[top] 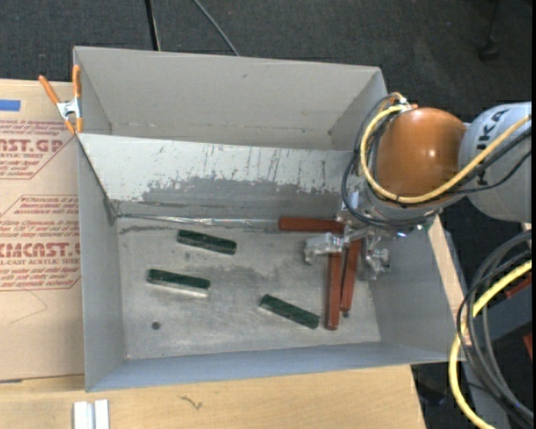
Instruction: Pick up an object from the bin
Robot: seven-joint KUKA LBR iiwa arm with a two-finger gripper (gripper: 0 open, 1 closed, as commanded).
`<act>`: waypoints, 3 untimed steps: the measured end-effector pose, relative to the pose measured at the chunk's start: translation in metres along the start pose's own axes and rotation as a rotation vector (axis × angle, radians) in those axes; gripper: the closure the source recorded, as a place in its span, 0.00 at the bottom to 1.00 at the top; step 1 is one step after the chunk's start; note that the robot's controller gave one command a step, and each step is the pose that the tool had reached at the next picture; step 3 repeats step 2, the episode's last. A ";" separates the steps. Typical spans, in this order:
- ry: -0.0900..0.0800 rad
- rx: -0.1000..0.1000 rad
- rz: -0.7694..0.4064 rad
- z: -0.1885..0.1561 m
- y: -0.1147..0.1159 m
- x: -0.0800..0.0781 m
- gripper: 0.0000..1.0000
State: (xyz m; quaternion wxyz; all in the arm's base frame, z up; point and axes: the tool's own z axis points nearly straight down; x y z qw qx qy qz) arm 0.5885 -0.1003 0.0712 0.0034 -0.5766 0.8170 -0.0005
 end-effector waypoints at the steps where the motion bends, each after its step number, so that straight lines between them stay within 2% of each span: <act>1: 0.001 -0.001 0.000 -0.001 0.000 0.000 1.00; 2: 0.002 -0.002 0.002 -0.026 0.000 -0.001 1.00; 3: 0.002 -0.002 0.002 -0.026 0.000 -0.001 1.00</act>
Offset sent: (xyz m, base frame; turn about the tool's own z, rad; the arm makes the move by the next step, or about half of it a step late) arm 0.0000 0.0000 0.0000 0.0000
